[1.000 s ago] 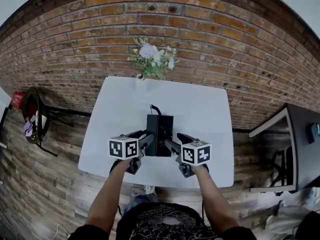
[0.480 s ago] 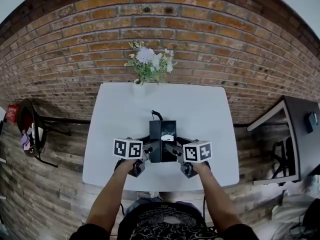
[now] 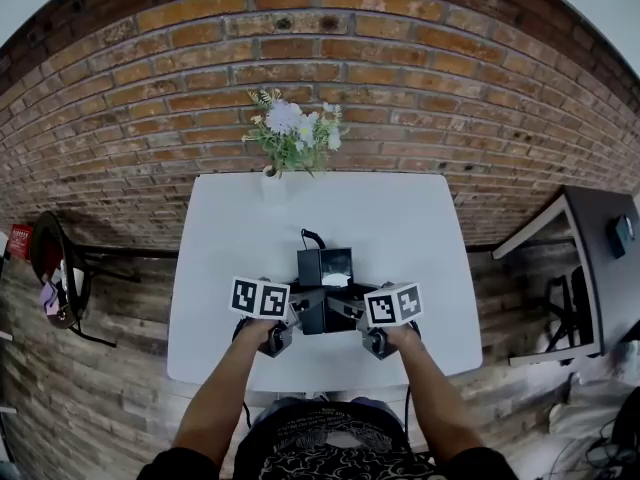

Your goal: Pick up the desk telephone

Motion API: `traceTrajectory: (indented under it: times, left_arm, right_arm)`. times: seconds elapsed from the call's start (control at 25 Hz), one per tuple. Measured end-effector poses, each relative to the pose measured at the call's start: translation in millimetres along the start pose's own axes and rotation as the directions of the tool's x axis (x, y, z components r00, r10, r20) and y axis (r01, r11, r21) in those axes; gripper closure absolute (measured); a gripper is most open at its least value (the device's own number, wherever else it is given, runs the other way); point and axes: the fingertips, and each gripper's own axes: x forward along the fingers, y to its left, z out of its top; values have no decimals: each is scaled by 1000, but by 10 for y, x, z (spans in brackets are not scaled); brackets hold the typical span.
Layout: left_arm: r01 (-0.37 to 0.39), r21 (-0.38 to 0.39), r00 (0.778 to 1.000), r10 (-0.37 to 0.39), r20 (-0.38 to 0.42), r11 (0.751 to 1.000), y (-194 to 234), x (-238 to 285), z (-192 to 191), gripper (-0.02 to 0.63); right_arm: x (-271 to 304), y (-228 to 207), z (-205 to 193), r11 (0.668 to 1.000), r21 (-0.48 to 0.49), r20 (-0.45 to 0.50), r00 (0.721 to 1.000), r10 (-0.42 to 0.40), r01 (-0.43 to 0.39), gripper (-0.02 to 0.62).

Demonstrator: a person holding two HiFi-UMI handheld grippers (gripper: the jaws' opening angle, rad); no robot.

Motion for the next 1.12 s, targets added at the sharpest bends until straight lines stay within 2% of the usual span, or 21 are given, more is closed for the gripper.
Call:
traceTrajectory:
  times: [0.16,0.6,0.8,1.12]
  left_arm:
    - [19,-15,1000,-19,19,1000,-15,23,48,387]
    - [15,-73,998,-11,57,997,-37,25,55,405]
    - [0,-4,996,1,86,1000,-130,-17,163,408]
    - [5,43,984,-12,175,999,-351,-147,514,408]
  right_arm:
    - [45,30,1,999,16,-3,999,39,-39,301]
    - [31,12,7,997,63,17,999,47,-48,316]
    - [-31,53,101,999,32,39,999,36,-37,321]
    - [-214,178,468,999,-28,120,992,37,-34,322]
